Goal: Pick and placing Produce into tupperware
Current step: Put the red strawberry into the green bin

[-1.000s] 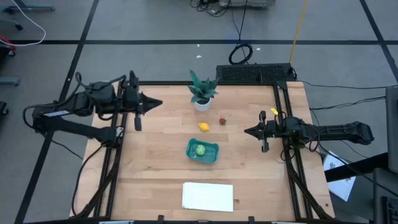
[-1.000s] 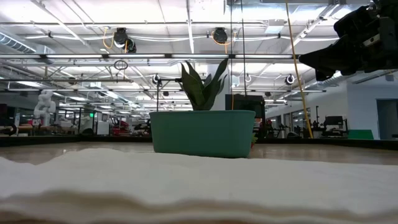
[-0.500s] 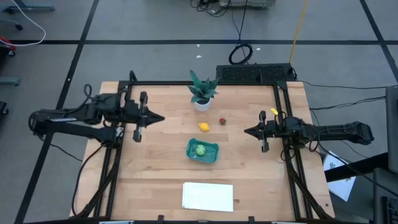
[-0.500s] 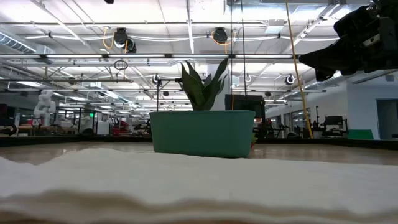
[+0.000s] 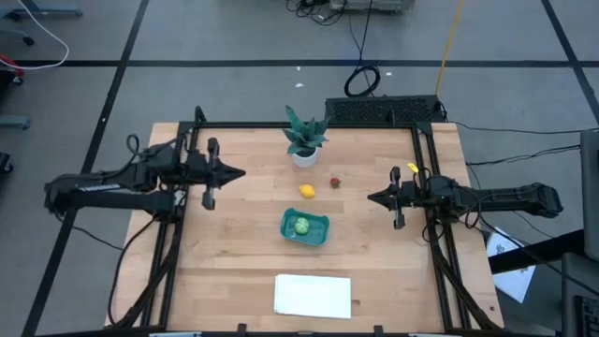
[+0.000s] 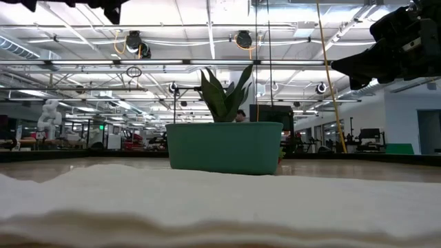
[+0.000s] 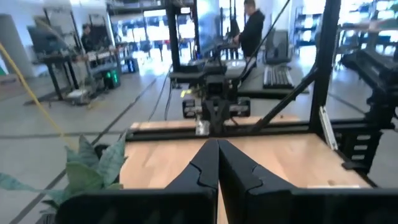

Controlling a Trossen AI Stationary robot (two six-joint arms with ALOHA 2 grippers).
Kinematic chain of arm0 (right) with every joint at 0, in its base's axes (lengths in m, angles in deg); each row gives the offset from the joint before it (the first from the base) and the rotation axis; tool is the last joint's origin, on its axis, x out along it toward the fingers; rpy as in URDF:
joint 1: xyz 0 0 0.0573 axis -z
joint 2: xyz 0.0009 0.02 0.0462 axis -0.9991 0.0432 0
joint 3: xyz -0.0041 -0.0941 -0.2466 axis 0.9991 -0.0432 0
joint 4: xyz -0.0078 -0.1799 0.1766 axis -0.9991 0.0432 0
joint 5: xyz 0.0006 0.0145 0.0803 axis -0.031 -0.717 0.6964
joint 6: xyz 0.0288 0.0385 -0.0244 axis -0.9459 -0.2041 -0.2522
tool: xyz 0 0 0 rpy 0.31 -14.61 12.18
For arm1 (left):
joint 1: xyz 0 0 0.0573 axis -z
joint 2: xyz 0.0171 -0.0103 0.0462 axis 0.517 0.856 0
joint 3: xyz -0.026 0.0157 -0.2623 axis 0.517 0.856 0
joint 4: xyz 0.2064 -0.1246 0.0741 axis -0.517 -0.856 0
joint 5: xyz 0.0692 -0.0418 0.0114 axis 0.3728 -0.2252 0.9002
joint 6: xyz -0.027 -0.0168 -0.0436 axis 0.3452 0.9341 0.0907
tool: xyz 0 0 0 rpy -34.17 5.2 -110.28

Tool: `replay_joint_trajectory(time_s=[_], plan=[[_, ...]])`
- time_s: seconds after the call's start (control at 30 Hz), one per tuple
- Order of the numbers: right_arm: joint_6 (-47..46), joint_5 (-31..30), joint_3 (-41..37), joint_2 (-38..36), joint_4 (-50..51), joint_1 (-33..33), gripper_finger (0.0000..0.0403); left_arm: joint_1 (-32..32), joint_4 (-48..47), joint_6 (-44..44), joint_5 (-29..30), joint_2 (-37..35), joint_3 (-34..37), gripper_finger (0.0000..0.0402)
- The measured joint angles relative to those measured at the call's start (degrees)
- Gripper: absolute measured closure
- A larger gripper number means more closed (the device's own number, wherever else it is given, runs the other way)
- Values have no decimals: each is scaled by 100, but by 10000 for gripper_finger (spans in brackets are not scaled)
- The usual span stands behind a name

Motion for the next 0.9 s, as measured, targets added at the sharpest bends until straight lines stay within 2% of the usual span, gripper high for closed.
replay_joint_trajectory(time_s=[0.3, 0.63, 0.8, 0.9], plan=[[28, 0, 0, 0, 0, 0, 403, -39, 133, 103, 31, -734, 550, 397], [37, -2, 0, 0, -1, 0, 403, -39, -635, 35, 1158, -906, 825, 399], [38, -2, 0, 0, -1, 0, 403, -39, -488, -118, 1168, -949, 1121, 400], [39, -2, 0, 0, -2, 2, 403, -39, -57, -184, 935, -1037, 1362, 398]])
